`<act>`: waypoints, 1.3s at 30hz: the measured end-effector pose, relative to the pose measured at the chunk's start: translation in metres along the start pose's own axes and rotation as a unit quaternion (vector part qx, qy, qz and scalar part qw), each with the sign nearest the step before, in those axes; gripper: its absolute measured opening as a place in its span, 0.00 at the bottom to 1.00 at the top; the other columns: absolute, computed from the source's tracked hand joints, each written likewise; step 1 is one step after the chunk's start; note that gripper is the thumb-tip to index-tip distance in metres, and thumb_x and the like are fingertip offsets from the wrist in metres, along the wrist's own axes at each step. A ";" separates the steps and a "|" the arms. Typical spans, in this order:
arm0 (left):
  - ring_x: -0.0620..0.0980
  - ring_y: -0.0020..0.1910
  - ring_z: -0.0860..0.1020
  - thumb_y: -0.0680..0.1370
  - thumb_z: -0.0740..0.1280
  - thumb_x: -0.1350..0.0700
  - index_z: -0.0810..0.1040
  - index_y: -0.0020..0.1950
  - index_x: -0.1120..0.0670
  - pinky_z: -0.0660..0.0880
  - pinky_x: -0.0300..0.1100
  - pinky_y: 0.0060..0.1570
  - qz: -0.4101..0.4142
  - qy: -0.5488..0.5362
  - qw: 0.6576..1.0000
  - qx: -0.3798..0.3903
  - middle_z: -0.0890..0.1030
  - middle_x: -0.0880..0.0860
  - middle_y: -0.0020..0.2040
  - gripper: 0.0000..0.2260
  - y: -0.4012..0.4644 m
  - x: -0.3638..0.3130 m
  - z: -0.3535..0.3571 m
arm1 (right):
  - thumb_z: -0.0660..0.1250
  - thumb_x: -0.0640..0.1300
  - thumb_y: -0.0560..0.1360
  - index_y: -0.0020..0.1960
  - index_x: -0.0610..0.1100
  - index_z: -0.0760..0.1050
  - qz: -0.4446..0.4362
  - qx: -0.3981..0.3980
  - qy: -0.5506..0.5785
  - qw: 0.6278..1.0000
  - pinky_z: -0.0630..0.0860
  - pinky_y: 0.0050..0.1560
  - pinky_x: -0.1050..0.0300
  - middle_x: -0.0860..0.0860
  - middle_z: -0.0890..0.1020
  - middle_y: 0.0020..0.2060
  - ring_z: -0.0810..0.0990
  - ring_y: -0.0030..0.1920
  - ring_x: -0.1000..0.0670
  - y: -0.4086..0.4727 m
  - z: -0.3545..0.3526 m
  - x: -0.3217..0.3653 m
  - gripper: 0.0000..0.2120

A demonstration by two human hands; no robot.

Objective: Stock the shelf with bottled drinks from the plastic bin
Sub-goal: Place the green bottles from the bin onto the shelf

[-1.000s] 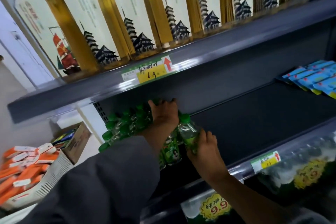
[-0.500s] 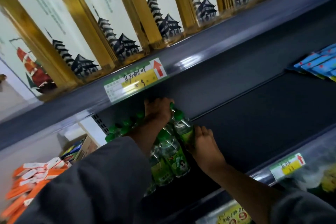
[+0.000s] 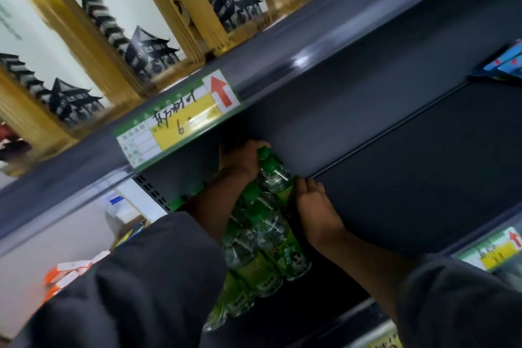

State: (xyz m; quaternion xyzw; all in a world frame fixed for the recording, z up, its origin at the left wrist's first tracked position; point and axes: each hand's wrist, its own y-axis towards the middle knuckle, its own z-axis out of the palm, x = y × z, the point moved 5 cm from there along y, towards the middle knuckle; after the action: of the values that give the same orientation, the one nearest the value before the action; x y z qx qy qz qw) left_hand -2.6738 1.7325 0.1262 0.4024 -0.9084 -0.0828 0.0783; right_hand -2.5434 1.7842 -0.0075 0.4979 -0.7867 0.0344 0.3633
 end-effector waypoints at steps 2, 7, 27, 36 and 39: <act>0.54 0.68 0.74 0.75 0.68 0.57 0.73 0.70 0.36 0.70 0.53 0.68 -0.001 -0.002 1.000 0.017 0.79 0.48 0.67 0.26 -0.001 0.001 0.004 | 0.72 0.35 0.71 0.73 0.39 0.59 -0.002 0.000 0.014 1.000 0.70 0.67 0.47 0.41 0.68 0.66 0.66 0.67 0.39 0.004 -0.002 0.001 0.35; 0.58 0.70 0.72 0.76 0.64 0.59 0.72 0.72 0.38 0.69 0.54 0.69 0.011 0.004 1.000 -0.009 0.76 0.51 0.71 0.27 -0.002 0.001 0.000 | 0.69 0.35 0.74 0.73 0.40 0.60 -0.003 0.008 0.024 1.000 0.69 0.67 0.48 0.40 0.69 0.67 0.66 0.67 0.39 0.010 0.000 -0.003 0.31; 0.58 0.58 0.75 0.75 0.65 0.49 0.76 0.67 0.47 0.71 0.52 0.57 0.025 0.003 0.982 -0.187 0.79 0.52 0.61 0.20 -0.144 -0.151 -0.035 | 0.68 0.56 0.76 0.71 0.38 0.69 -0.018 -0.078 -0.194 0.978 0.76 0.58 0.45 0.41 0.77 0.61 0.73 0.63 0.38 -0.113 -0.182 -0.074 0.31; 0.55 0.62 0.73 0.76 0.64 0.44 0.74 0.69 0.45 0.69 0.50 0.60 0.134 -0.099 0.978 -0.127 0.77 0.51 0.63 0.21 -0.212 -0.318 -0.014 | 0.71 0.47 0.75 0.61 0.37 0.76 0.102 -0.126 -0.228 0.960 0.78 0.52 0.44 0.39 0.78 0.57 0.75 0.59 0.35 -0.257 -0.291 -0.195 0.19; 0.56 0.60 0.74 0.76 0.63 0.44 0.75 0.67 0.46 0.70 0.50 0.59 0.179 -0.136 0.969 -0.101 0.77 0.52 0.60 0.19 -0.240 -0.380 -0.004 | 0.71 0.47 0.75 0.63 0.38 0.75 0.147 -0.107 -0.252 0.950 0.78 0.52 0.44 0.40 0.77 0.58 0.75 0.58 0.36 -0.311 -0.321 -0.242 0.20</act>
State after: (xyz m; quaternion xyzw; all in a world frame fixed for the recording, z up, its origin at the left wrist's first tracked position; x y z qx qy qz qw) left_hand -2.2482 1.8563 0.0500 0.2083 -0.9546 -0.2130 0.0077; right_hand -2.0616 1.9453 -0.0145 0.3272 -0.9163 -0.1236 0.1951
